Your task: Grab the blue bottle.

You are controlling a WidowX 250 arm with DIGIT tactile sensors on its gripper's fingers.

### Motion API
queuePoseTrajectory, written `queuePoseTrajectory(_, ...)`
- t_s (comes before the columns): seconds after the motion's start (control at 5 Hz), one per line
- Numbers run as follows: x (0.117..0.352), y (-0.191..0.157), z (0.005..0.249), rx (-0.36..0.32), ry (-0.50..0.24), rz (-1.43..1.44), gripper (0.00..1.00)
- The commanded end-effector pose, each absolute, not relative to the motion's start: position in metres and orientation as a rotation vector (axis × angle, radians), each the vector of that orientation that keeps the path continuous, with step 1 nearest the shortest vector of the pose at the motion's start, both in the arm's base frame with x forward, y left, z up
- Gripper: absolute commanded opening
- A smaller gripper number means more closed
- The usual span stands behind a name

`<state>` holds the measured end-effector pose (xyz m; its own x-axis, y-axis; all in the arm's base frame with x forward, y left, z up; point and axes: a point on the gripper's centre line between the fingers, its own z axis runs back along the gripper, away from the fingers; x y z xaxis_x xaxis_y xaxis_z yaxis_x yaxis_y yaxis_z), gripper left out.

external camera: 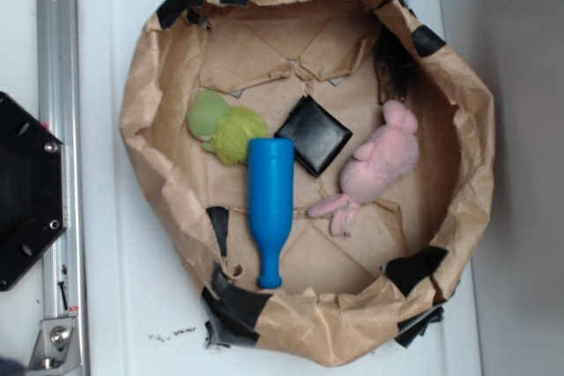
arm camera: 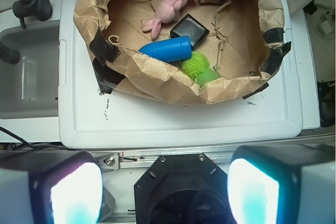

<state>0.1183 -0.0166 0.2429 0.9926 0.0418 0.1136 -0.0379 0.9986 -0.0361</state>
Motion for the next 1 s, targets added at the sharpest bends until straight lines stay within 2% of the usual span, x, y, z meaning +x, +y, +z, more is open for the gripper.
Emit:
queuePoseTrajectory(0.0, 0.118, -0.017, 0.243, -0.034, -0.115, 0.040, 1.00)
queuePoseTrajectory(0.2, 0.164, 0.005, 0.209, 0.093, -0.073, -0.046, 1.00)
queuePoseTrajectory(0.4, 0.203, 0.018, 0.185, 0.054, -0.150, -0.165, 1.00)
queuePoseTrajectory(0.6, 0.252, 0.031, 0.159, 0.085, -0.116, -0.318, 1.00)
queuePoseTrajectory(0.8, 0.273, 0.020, 0.125, 0.096, -0.154, -0.497, 1.00)
